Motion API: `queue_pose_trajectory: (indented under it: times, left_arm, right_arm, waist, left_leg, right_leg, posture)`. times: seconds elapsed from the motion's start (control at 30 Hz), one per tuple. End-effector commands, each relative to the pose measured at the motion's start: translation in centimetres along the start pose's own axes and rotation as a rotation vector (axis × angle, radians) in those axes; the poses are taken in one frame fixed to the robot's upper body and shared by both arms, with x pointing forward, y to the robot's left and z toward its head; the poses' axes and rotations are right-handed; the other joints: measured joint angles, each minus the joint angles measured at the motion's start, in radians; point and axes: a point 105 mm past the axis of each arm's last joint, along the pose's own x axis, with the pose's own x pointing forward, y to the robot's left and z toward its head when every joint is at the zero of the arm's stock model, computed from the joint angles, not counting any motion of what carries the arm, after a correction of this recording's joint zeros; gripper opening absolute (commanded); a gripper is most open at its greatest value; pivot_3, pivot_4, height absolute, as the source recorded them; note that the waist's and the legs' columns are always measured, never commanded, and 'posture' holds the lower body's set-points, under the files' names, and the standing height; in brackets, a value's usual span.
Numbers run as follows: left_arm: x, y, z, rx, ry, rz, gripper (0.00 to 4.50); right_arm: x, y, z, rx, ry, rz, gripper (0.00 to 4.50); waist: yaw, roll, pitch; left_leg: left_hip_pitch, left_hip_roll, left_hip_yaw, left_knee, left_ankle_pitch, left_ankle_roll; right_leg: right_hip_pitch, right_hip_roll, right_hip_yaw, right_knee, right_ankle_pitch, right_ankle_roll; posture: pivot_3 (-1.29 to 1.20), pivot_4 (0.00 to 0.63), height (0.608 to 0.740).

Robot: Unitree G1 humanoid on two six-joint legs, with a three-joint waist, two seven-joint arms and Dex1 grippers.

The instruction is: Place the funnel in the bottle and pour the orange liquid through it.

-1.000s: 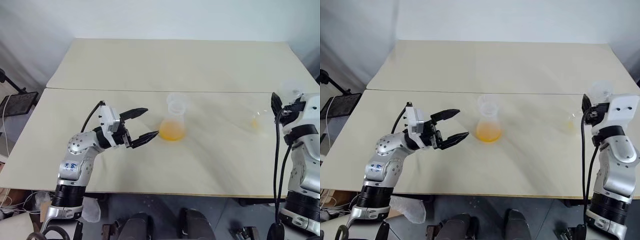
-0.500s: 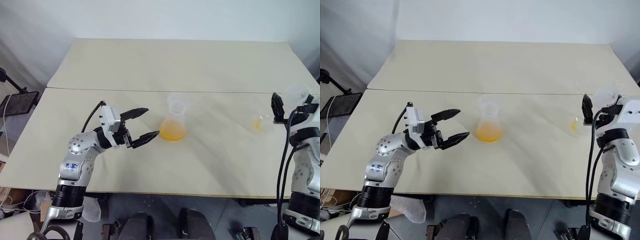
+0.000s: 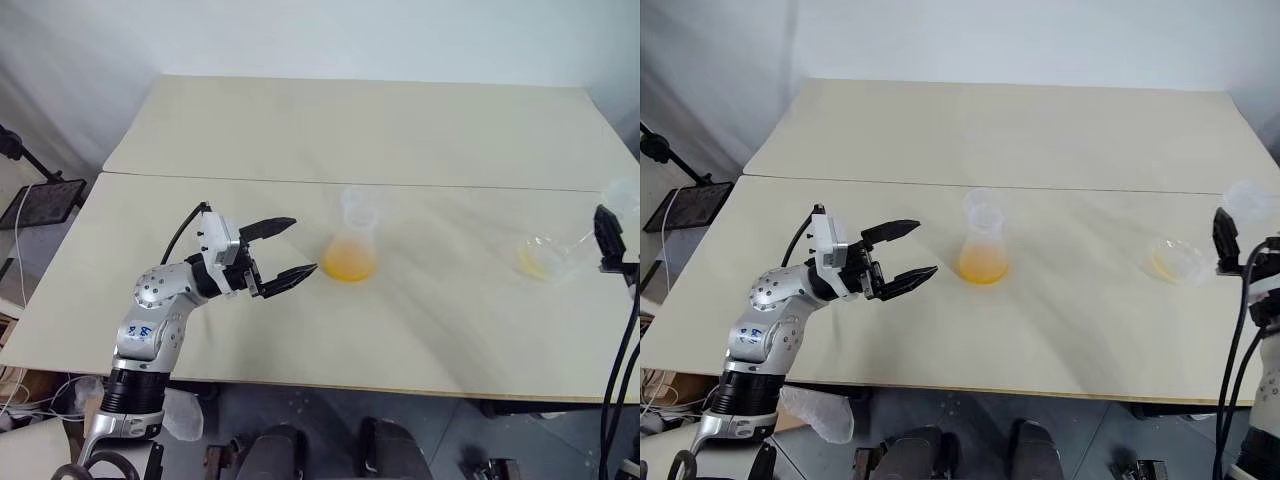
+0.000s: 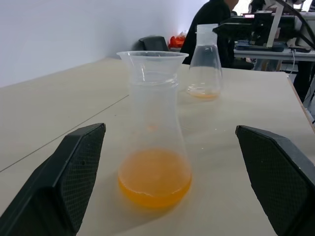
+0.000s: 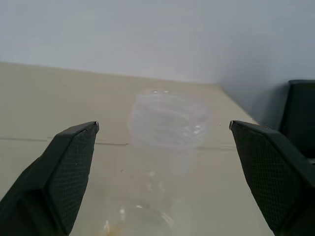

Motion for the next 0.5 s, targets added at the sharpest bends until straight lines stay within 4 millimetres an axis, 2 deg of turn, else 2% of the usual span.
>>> queue_pose_trajectory:
  times: [0.03,0.13,0.2,0.37,0.43,0.5]
  left_arm:
    - [0.0,0.1,0.8,0.027,-0.020,-0.004,4.50]
    - [0.2,0.0,0.8,0.026,-0.023,-0.010,4.50]
    - [0.2,0.0,0.8,0.027,-0.024,-0.011,4.50]
    - [-0.3,0.2,0.9,0.029,-0.015,0.001,4.50]
    - [-0.7,0.3,0.7,0.020,-0.003,-0.002,4.50]
    - [-1.2,0.1,0.6,-0.007,0.016,-0.025,4.50]
  right_arm:
    - [-0.7,-0.2,1.7,-0.009,-0.081,0.003,4.48]
    - [-0.5,0.4,0.8,-0.003,-0.059,0.023,4.48]
    - [-0.4,0.2,1.1,0.025,-0.081,0.012,4.48]
    - [-0.6,-0.7,4.1,-0.048,-0.213,-0.013,4.48]
    - [-0.5,0.2,5.5,-0.072,-0.251,0.042,4.48]
    - [-0.5,2.0,7.1,-0.117,-0.292,0.145,4.48]
  waist:
    - [0.000,0.000,0.000]
    - [-0.001,0.000,0.000]
    - [-0.001,0.000,0.000]
    - [0.001,0.000,0.000]
    - [0.000,0.000,0.000]
    - [-0.001,0.000,0.000]
  left_leg:
    - [0.000,0.000,0.000,0.000,0.000,0.000]
    - [0.000,0.000,0.000,0.000,0.000,0.000]
    - [0.000,0.000,0.000,0.000,0.000,0.000]
    - [0.000,0.000,0.000,0.000,0.000,0.000]
    - [0.000,0.000,0.000,0.000,0.000,0.000]
    - [0.000,0.000,0.000,0.000,0.000,0.000]
  right_leg:
    - [0.000,0.000,0.000,0.000,0.000,0.000]
    - [0.000,0.000,0.000,0.000,0.000,0.000]
    - [0.000,0.000,0.000,0.000,0.000,0.000]
    - [0.000,0.000,0.000,0.000,0.000,0.000]
    - [0.000,0.000,0.000,0.000,0.000,0.000]
    - [0.000,0.000,0.000,0.000,0.000,0.000]
  posture:
    - [0.00,0.150,0.740]
    - [0.00,0.150,0.740]
    - [0.00,0.150,0.740]
    - [0.00,0.150,0.740]
    - [0.00,0.150,0.740]
    - [0.00,0.150,0.740]
